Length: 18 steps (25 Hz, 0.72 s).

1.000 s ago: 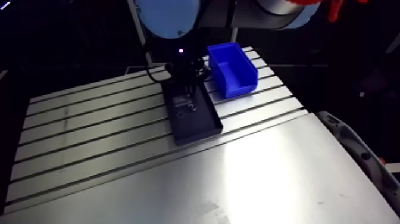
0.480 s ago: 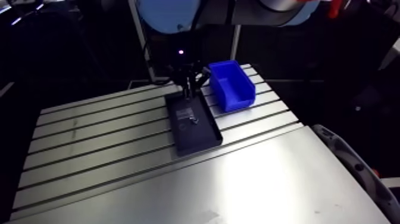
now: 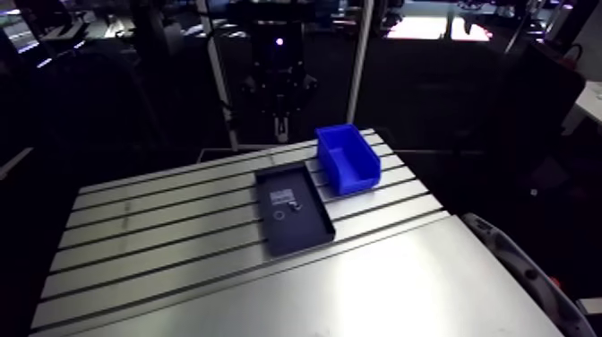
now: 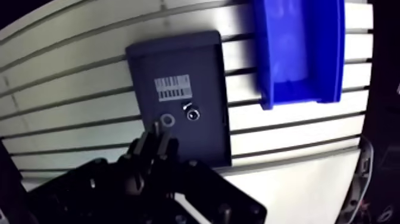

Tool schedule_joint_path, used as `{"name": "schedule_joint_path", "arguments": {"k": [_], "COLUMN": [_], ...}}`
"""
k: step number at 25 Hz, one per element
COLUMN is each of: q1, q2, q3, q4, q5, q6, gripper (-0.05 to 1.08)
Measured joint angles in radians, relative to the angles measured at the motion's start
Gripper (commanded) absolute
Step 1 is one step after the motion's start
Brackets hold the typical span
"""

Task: Pick up the M10 bolt from the tray and put it into the blue bin.

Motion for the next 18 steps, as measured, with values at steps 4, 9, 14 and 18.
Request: {"name": "schedule_joint_path", "arguments": {"k": [4,9,14,18], "q1": [-0.001,-0.006,-0.01,-0.044], "q2": [-0.01,0.03,0.098,0.138], "q3": [-0.078,-0.167,-0.246,-0.293], "q4": [0.094,0.131,0.142,0.146], "q5": [-0.006,-0.021,-0.033,-0.043], "q6": [-0.28,-0.722,-1.055,-1.321], "gripper": [1.05,1.05,1.05,1.05]}}
